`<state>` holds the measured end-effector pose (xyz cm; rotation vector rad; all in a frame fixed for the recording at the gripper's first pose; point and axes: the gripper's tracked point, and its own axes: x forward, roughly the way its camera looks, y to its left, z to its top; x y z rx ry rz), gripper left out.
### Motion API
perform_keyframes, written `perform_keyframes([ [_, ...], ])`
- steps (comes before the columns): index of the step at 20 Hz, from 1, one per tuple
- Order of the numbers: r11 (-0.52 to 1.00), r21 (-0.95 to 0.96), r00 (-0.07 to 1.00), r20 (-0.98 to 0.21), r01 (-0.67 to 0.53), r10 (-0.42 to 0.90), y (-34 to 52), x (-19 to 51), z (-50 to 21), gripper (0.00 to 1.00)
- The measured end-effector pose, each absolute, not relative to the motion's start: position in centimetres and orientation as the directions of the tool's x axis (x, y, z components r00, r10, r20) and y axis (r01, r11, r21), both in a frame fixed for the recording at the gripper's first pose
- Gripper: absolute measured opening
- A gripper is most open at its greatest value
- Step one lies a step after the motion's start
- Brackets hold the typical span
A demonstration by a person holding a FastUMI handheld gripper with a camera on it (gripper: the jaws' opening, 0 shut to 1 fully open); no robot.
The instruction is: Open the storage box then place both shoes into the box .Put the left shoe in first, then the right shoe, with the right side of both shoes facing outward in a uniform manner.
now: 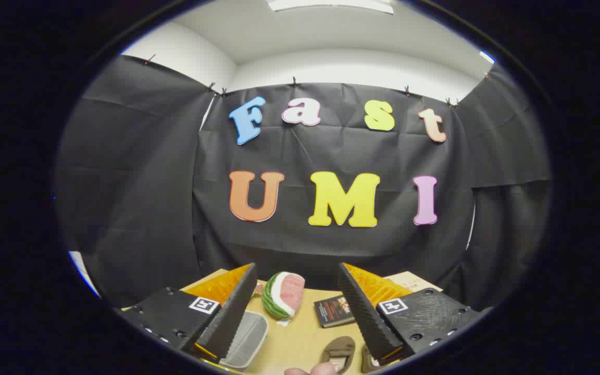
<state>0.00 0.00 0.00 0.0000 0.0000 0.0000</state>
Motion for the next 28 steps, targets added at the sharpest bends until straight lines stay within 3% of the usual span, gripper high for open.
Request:
perform_keyframes([
  [18, 0.994, 0.042, 0.994, -0.032, -0.098, 0.100, -0.1, 3.9, -1.1, 0.95],
  [28, 0.974, 0.048, 0.972, -0.073, -0.221, 0.224, -1.4, 4.3, -3.9, 0.95],
])
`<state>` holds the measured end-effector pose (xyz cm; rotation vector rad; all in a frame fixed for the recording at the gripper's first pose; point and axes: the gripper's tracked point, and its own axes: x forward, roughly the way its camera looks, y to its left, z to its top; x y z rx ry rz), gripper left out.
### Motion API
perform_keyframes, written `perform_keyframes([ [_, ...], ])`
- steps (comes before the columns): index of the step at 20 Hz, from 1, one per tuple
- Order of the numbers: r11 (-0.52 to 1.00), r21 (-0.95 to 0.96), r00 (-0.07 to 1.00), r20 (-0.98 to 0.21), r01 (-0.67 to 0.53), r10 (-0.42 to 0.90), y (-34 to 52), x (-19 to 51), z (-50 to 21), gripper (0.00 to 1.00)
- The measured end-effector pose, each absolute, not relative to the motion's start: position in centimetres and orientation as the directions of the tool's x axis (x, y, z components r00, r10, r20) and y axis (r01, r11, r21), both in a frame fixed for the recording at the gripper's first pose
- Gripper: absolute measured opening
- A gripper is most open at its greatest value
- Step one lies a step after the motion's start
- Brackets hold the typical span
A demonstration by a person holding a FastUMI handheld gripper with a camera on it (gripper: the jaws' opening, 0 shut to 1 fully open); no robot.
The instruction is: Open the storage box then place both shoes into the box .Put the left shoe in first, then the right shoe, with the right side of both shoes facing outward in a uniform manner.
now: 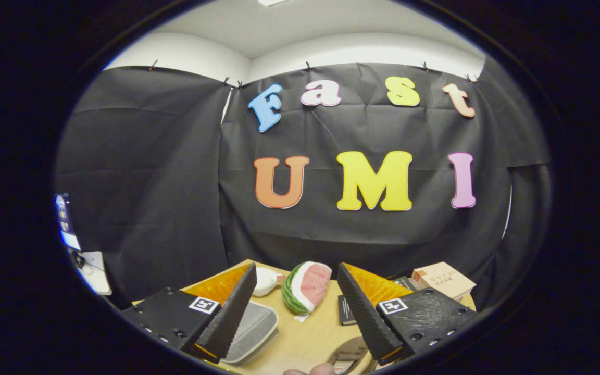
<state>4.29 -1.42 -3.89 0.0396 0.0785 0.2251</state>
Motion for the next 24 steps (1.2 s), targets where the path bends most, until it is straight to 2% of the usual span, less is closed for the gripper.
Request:
perform_keyframes([
  [10, 0.939, 0.116, 0.920, -0.192, -0.325, 0.342, -0.5, 3.0, -11.3, 0.95],
  [19, 0.827, 0.372, 0.774, -0.329, -0.421, 0.542, 5.0, 0.9, -21.3, 0.95],
  [24, 0.734, 0.551, 0.659, -0.387, -0.396, 0.645, 8.4, 0.8, -26.2, 0.95],
])
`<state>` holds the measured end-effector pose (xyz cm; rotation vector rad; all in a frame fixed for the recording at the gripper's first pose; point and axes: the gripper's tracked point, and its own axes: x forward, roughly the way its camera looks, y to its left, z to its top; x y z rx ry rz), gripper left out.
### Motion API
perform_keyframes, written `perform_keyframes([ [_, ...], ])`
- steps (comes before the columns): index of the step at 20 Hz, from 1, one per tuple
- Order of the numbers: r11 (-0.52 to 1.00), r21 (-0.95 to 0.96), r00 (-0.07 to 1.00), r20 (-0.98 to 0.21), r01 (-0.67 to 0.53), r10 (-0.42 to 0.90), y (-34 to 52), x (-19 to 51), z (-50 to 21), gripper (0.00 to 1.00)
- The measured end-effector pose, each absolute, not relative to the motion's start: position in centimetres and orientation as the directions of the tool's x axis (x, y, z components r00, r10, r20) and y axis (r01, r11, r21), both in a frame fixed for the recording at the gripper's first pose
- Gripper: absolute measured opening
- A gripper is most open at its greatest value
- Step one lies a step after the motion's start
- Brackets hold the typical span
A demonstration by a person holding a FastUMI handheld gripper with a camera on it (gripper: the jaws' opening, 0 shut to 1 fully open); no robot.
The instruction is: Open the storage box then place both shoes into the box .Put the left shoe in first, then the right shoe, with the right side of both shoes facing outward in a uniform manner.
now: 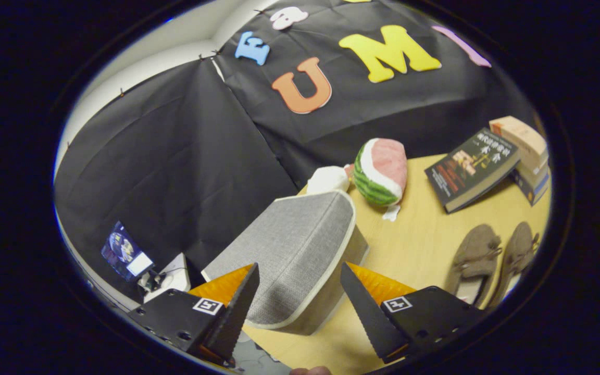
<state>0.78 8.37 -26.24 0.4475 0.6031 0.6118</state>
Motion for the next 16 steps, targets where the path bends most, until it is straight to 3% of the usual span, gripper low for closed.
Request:
perform_keyframes([
  [7, 0.632, 0.701, 0.598, -0.363, -0.330, 0.715, 10.4, 0.9, -27.8, 0.95],
  [11, 0.547, 0.804, 0.565, -0.344, -0.236, 0.750, 11.3, 1.7, -28.5, 0.95],
  [15, 0.553, 0.803, 0.594, -0.339, -0.221, 0.729, 10.5, 3.2, -28.0, 0.93],
  [16, 0.558, 0.799, 0.595, -0.341, -0.224, 0.727, 10.1, 3.1, -27.5, 0.79],
])
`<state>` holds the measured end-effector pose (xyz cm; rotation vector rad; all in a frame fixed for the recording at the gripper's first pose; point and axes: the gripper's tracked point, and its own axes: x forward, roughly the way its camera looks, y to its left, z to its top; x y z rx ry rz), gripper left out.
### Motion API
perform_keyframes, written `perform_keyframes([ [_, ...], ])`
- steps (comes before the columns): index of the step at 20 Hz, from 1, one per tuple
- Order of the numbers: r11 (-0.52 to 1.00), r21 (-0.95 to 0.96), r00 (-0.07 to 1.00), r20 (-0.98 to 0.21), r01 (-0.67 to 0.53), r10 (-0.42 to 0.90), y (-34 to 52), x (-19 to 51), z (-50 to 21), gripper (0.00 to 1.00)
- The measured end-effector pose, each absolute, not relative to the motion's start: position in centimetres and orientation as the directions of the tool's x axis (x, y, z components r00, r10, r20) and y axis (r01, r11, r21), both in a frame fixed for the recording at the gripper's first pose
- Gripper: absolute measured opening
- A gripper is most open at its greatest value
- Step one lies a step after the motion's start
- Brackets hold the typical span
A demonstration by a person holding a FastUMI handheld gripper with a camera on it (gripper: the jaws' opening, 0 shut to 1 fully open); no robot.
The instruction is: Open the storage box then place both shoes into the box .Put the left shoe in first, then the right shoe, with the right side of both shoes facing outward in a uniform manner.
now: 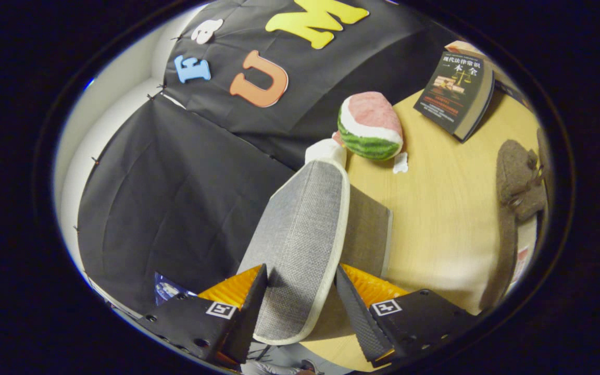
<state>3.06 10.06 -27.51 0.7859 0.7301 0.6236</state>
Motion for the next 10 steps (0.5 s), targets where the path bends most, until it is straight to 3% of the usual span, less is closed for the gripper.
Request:
perform_keyframes([
  [1, 0.563, 0.795, 0.611, -0.336, -0.223, 0.717, 9.5, 3.4, -26.9, 0.78],
  [6, 0.571, 0.796, 0.643, -0.331, -0.203, 0.691, 9.1, 3.8, -23.6, 0.05],
  [7, 0.577, 0.784, 0.638, -0.326, -0.230, 0.698, 9.3, 3.7, -22.5, 0.00],
  [10, 0.596, 0.742, 0.647, -0.296, -0.307, 0.703, 10.3, 4.0, -18.9, 0.00],
])
